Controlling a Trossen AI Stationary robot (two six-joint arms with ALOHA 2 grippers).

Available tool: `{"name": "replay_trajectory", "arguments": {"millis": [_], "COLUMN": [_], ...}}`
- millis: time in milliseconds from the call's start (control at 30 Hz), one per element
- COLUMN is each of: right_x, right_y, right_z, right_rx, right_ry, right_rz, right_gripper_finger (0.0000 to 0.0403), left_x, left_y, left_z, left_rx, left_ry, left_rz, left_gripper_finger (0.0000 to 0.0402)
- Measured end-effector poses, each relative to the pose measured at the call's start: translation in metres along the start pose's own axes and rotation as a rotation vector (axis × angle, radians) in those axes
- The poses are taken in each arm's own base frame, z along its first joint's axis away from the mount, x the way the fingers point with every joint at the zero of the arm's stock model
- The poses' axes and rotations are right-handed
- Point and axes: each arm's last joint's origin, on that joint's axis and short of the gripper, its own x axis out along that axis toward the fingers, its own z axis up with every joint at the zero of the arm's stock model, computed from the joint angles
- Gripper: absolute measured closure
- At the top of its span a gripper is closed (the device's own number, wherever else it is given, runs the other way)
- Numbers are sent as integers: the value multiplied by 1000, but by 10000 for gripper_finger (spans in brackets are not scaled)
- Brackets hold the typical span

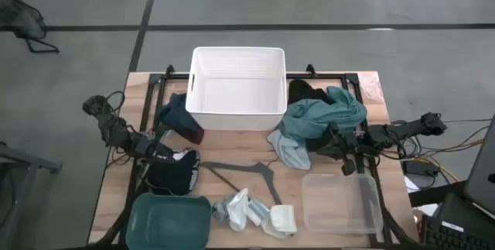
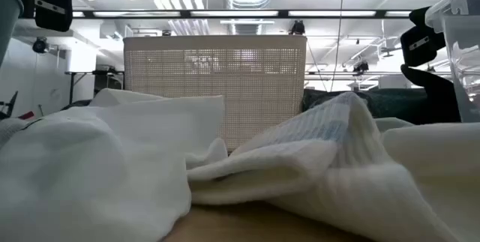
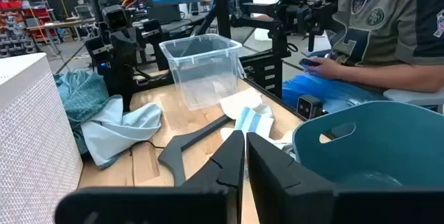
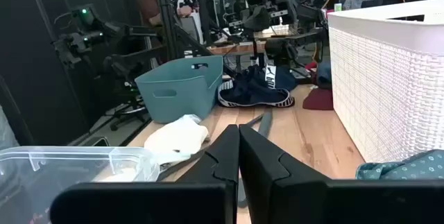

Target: Pick & Place Cloths

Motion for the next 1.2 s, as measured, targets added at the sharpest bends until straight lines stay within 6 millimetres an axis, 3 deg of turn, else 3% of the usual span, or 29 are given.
{"name": "replay_trajectory", "arguments": {"millis": [1000,1200], "right_x": [0,-1], "right_y": [0,2], "right_z": [0,11], "right_rx": [-1,-16], "right_ry": [-2,-114], "right_rz": [0,18], "right_gripper_finger": [394,394], "left_x": [0,0], "left_y": [0,0], "left_z": [0,0], "left_rx": [0,0], "left_ry": [0,0], "left_rz": [0,0], "left_gripper_finger": [378,378]}}
